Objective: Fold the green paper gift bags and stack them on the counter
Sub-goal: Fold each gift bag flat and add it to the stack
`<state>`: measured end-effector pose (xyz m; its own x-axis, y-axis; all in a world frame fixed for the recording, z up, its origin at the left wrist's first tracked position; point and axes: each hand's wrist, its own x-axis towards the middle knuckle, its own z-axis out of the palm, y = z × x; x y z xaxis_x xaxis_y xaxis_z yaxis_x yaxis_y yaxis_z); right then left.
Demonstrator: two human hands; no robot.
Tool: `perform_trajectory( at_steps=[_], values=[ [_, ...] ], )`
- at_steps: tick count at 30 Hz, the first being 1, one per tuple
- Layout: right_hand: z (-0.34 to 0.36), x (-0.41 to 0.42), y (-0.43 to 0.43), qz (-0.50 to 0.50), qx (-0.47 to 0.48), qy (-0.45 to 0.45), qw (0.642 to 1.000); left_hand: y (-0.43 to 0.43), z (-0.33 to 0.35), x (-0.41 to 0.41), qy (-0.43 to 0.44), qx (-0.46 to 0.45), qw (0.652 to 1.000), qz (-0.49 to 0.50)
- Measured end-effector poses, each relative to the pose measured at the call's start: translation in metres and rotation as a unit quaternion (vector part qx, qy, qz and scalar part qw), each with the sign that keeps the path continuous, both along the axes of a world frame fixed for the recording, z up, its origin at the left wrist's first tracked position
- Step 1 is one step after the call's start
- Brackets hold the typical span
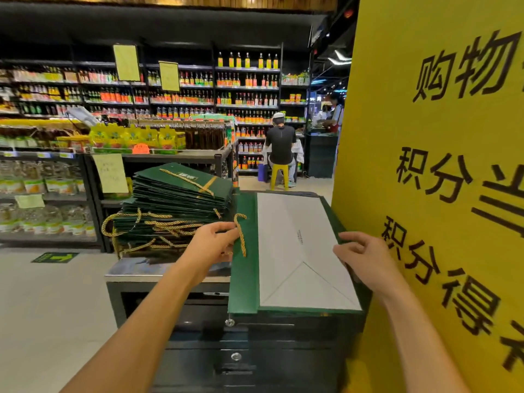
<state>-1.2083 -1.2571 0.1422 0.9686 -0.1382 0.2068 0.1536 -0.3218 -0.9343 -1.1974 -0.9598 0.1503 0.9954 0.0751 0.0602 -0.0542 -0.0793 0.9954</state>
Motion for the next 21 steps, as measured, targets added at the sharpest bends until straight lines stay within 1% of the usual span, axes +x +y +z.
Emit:
perform_trajectory(
  at_steps=[4,6,8,9,11,13,15,18,21],
  values=[
    [-0.016,0.01,0.002,-0.016,-0.043,0.014,0.999,-0.002,-0.013,0.008,0.023,0.012,1.0,-0.014],
    [-0.022,0.015,0.004,-0.029,-0.09,0.006,0.996,-0.001,-0.017,0.012,0.016,0.037,0.999,-0.023],
    [-0.025,0.019,0.011,-0.063,-0.152,-0.023,0.986,0.001,-0.02,0.015,0.004,0.066,0.997,-0.035],
    [-0.025,0.02,0.018,-0.077,-0.168,-0.044,0.982,0.002,-0.021,0.015,-0.002,0.076,0.996,-0.039],
    [-0.02,0.021,0.04,-0.084,-0.144,-0.085,0.982,0.004,-0.023,0.015,-0.01,0.086,0.995,-0.042],
    [-0.015,0.022,0.066,-0.057,-0.122,-0.123,0.983,0.003,-0.024,0.013,-0.013,0.087,0.995,-0.043],
    [-0.011,0.028,0.092,-0.003,-0.142,-0.159,0.977,0.003,-0.024,0.012,-0.015,0.087,0.995,-0.039],
    [-0.006,0.046,0.123,0.08,-0.224,-0.183,0.954,0.002,-0.025,0.012,-0.021,0.099,0.995,-0.026],
    [-0.008,0.064,0.141,0.102,-0.315,-0.182,0.926,0.004,-0.03,0.014,-0.023,0.122,0.992,-0.023]
  ],
)
